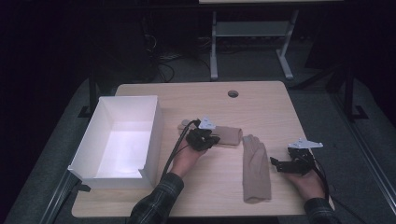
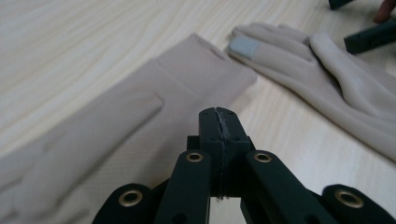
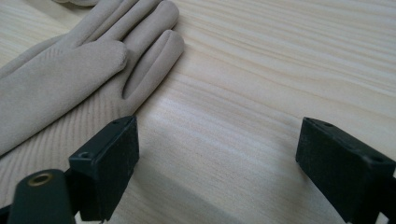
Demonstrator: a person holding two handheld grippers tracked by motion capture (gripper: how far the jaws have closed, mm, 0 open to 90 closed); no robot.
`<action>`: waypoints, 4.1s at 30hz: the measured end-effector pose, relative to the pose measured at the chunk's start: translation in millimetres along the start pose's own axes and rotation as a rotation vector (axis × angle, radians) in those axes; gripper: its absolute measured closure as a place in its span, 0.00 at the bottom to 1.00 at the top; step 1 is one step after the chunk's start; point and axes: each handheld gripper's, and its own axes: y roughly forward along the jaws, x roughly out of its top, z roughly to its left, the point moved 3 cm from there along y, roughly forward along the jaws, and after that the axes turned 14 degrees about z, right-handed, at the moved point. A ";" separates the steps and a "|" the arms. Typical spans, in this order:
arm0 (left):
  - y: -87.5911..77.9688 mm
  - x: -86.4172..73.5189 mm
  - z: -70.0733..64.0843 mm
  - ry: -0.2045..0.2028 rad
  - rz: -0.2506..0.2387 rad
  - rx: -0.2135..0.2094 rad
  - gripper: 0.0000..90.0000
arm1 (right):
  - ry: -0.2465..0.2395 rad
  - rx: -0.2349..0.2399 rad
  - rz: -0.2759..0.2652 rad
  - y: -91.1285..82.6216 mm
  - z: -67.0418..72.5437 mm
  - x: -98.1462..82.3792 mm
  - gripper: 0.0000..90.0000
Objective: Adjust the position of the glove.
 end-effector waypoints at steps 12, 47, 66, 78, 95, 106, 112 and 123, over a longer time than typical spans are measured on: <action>39.7 24.7 -0.3 0.011 0.020 -0.033 1.00 | 0.001 0.000 0.001 0.0 0.0 0.0 0.14; 8.0 -47.6 -37.6 -0.012 0.067 -0.114 1.00 | -0.016 0.009 0.011 0.8 0.7 0.5 0.10; -28.5 -94.5 -42.7 -0.013 0.105 -0.094 1.00 | -0.017 0.009 0.012 0.8 0.7 0.6 0.10; -34.7 -83.2 -40.5 -0.024 0.067 -0.060 1.00 | -0.024 0.012 0.011 1.9 0.9 2.3 0.10; -8.4 -29.9 10.1 -0.046 0.077 0.040 1.00 | -0.024 0.012 0.010 1.9 0.9 2.3 0.10; 11.9 -30.2 15.6 -0.059 0.125 0.041 1.00 | -0.027 0.014 0.009 2.0 0.7 2.4 0.10; 13.7 -30.3 1.8 -0.031 0.119 0.008 1.00 | -0.027 0.014 0.009 2.0 0.7 2.4 0.10; 20.2 -24.5 -30.7 0.063 0.130 -0.046 1.00 | -0.030 0.011 0.007 2.1 0.4 2.5 0.10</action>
